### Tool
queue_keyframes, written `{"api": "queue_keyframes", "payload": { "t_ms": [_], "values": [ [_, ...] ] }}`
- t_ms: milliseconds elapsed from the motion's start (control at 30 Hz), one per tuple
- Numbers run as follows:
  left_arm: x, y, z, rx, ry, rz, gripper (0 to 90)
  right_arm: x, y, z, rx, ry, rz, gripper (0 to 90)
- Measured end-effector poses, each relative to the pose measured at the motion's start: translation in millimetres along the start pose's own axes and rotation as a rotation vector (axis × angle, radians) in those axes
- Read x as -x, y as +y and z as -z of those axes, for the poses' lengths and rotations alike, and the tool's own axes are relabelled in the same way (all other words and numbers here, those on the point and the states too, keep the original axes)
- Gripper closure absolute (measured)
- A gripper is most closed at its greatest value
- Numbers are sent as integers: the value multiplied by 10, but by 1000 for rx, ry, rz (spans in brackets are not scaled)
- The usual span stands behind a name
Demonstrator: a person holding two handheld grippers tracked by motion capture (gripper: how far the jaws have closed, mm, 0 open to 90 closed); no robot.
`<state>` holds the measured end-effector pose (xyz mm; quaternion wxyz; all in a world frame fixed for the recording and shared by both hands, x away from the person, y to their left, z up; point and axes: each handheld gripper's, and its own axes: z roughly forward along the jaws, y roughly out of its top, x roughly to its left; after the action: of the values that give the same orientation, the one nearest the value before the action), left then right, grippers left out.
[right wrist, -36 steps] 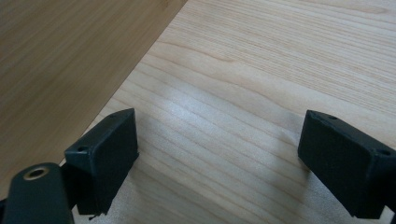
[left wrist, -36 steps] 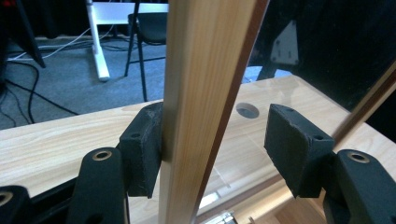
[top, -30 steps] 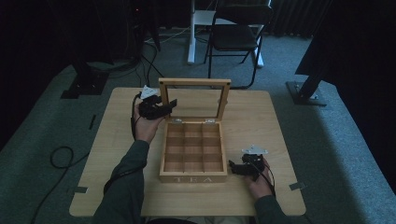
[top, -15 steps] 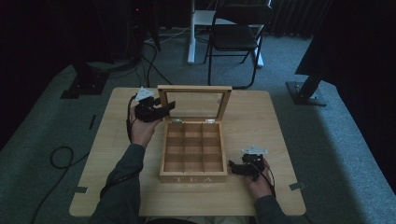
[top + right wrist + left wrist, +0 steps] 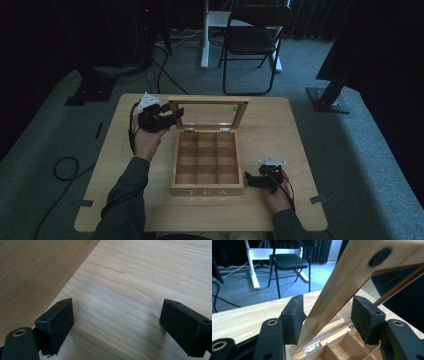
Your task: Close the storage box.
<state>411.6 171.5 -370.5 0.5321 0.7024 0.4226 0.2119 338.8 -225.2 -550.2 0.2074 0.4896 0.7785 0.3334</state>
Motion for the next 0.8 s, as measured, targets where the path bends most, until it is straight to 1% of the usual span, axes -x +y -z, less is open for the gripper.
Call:
{"api": "queue_keyframes", "payload": {
  "t_ms": [167,300,400,533,800],
  "values": [
    [5,20,74,6,7,-1,483,0,0,0,0,0,-1,117],
    [22,26,124,7,12,-5,548,-1,0,0,0,0,-1,117],
    [48,26,137,1,18,-20,567,-1,0,-1,1,0,0,117],
    [47,17,148,0,10,-9,570,0,0,-1,1,-1,0,117],
    [78,-2,184,-14,13,9,563,-2,0,-1,1,0,-2,117]
  ]
}}
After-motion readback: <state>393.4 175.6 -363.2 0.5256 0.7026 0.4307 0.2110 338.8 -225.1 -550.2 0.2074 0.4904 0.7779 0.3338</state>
